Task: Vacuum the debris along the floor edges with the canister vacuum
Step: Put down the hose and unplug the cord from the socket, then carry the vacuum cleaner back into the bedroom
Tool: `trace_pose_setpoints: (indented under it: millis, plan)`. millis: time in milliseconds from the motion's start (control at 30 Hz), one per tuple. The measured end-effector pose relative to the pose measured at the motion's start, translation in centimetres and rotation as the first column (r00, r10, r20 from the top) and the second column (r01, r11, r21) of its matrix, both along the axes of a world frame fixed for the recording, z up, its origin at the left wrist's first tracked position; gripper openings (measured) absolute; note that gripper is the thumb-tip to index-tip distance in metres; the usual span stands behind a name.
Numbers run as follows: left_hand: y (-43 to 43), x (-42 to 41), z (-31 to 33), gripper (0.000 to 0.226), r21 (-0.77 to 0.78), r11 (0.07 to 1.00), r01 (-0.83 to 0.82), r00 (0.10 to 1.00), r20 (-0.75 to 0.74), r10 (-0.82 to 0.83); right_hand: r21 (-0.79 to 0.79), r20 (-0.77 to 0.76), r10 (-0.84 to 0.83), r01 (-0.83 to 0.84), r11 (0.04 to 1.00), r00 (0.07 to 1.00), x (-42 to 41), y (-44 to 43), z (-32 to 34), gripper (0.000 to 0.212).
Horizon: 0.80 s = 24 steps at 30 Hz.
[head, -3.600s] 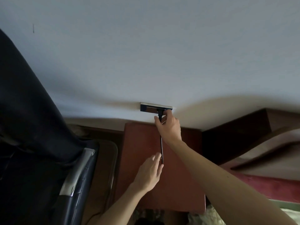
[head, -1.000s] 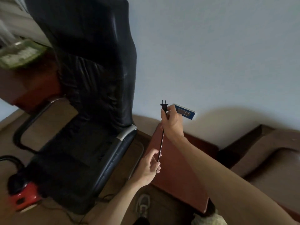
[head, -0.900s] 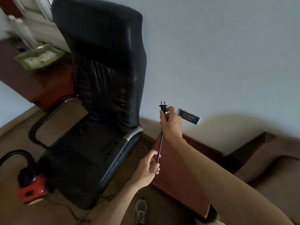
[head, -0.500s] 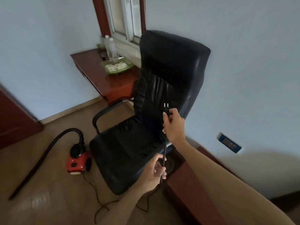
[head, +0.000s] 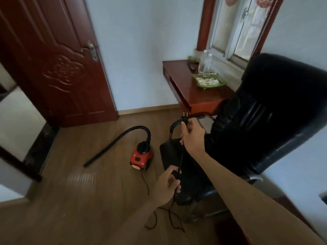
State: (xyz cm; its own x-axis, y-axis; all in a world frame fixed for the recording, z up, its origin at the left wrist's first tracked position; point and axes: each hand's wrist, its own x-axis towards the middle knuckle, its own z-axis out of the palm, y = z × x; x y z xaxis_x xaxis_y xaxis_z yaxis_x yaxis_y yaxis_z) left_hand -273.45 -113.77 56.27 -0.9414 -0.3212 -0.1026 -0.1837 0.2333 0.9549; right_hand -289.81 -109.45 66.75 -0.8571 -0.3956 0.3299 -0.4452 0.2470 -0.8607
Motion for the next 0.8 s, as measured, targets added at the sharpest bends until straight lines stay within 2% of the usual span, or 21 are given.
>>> trace_pose_setpoints:
  millis: [233, 333, 400, 567, 700, 800]
  plan:
    - [-9.7, 8.3, 2.4, 0.028, -0.046, 0.981, -0.189, 0.978, -0.101, 0.184, -0.053, -0.035, 0.125, -0.127, 0.991, 0.992, 7.8, -11.8, 2.4, 0.01]
    - [-13.2, 10.5, 2.8, 0.045, -0.037, 0.959, -0.281, 0.951, -0.143, 0.273, -0.067, -0.044, 0.16, -0.163, 0.984, 0.986, 9.9, -15.8, 2.9, 0.008]
    - [-15.2, 11.4, 2.8, 0.045, -0.094, 0.953, -0.287, 0.949, -0.161, 0.27, -0.063, -0.053, 0.165, -0.169, 0.984, 0.985, 10.4, -18.1, 2.7, 0.009]
    - [-19.2, 11.5, 3.0, 0.033, -0.091, 0.945, -0.315, 0.939, -0.172, 0.297, -0.044, -0.058, 0.183, -0.186, 0.982, 0.981, 10.4, -22.6, 3.0, 0.011]
    - [-22.8, 9.7, 3.7, 0.034, -0.094, 0.937, -0.336, 0.932, -0.18, 0.315, -0.059, -0.022, 0.207, -0.208, 0.976, 0.978, 8.5, -26.7, 3.2, 0.009]
    - [-26.0, 7.6, 3.6, 0.028, -0.064, 0.943, -0.326, 0.939, -0.136, 0.315, -0.075, -0.002, 0.221, -0.22, 0.973, 0.975, 6.3, -30.0, 2.8, 0.011]
